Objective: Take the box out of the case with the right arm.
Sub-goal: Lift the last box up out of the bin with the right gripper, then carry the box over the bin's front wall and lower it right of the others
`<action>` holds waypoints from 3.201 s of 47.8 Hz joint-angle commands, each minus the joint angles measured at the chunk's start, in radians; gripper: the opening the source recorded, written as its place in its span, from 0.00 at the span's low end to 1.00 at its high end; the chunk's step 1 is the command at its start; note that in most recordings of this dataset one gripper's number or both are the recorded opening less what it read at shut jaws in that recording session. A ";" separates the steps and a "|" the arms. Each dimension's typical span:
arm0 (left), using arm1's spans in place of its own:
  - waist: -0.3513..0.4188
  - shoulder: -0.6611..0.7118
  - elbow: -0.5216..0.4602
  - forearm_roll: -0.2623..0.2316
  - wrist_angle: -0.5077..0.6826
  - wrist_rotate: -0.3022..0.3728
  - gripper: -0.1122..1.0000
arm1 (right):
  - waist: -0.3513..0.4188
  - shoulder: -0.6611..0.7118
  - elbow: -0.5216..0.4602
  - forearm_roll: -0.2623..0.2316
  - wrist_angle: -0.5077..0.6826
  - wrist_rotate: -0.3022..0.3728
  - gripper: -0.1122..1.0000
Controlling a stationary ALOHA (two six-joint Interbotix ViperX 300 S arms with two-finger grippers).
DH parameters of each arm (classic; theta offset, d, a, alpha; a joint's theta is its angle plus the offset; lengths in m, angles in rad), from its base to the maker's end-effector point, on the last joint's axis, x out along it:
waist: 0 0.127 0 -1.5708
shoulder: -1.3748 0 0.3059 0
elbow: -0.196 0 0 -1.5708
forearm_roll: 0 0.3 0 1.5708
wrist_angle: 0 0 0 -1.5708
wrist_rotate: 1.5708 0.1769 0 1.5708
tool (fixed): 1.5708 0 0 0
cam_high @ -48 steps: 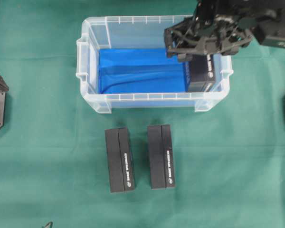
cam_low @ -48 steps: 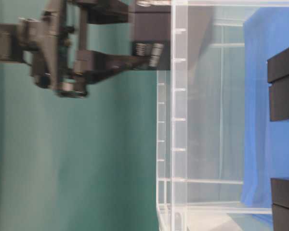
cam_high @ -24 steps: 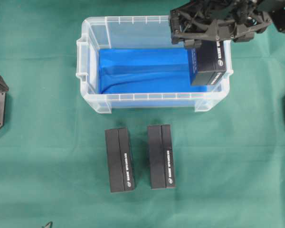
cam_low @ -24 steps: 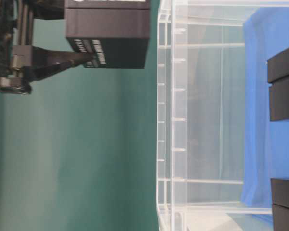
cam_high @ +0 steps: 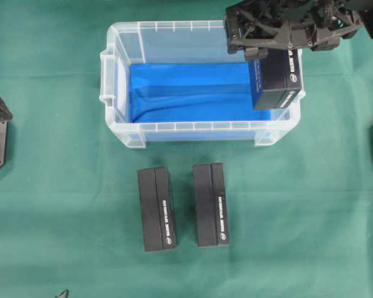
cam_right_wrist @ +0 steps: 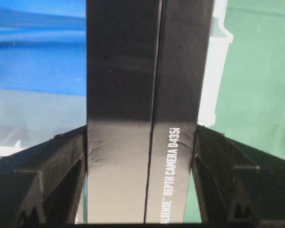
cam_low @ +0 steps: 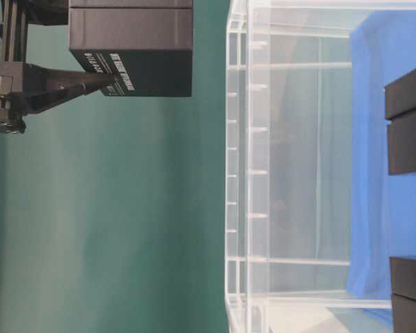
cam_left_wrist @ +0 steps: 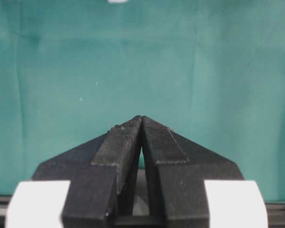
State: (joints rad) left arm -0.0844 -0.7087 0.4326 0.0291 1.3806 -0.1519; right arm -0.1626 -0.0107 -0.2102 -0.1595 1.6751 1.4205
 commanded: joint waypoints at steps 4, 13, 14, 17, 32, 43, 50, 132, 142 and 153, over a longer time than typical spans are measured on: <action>0.003 0.000 -0.028 0.003 -0.006 0.000 0.10 | 0.002 -0.034 -0.031 -0.005 0.003 -0.002 0.68; 0.003 0.000 -0.028 0.003 -0.006 0.000 0.10 | 0.003 -0.034 -0.031 -0.005 0.005 0.000 0.68; 0.003 0.000 -0.028 0.003 -0.006 0.000 0.10 | 0.002 -0.034 -0.031 -0.005 0.005 0.000 0.68; 0.003 -0.002 -0.028 0.003 -0.006 0.000 0.10 | 0.003 -0.034 -0.031 -0.005 0.005 0.000 0.68; 0.003 -0.002 -0.028 0.003 -0.006 0.002 0.10 | 0.003 -0.034 -0.031 -0.005 0.005 0.000 0.68; 0.003 -0.003 -0.026 0.003 -0.006 0.002 0.10 | 0.002 -0.034 -0.031 -0.005 0.005 0.000 0.68; 0.003 -0.003 -0.026 0.003 -0.006 0.002 0.10 | 0.003 -0.034 -0.031 -0.005 0.005 -0.002 0.68; 0.003 -0.003 -0.028 0.002 -0.006 0.002 0.10 | 0.244 -0.032 -0.028 -0.028 0.071 0.210 0.68; 0.003 0.000 -0.028 0.002 -0.006 0.002 0.10 | 0.342 -0.029 -0.029 -0.026 0.087 0.304 0.68; 0.003 0.000 -0.028 0.002 -0.006 0.002 0.10 | 0.459 -0.020 -0.035 -0.028 0.087 0.419 0.68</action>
State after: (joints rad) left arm -0.0859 -0.7087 0.4310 0.0291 1.3790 -0.1519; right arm 0.2562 -0.0107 -0.2132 -0.1810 1.7595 1.8147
